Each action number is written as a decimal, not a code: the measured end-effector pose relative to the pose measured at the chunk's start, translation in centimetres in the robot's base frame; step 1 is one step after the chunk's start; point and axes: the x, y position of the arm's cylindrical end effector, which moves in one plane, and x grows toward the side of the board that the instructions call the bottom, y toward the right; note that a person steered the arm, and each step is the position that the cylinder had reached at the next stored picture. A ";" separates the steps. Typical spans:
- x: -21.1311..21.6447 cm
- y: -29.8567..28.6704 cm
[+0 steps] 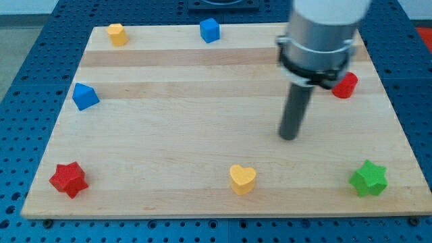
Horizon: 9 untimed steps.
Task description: Push the yellow heart to the right
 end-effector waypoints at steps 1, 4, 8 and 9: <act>0.0 -0.5; 1.3 -12.6; 3.7 -13.8; 5.0 -13.1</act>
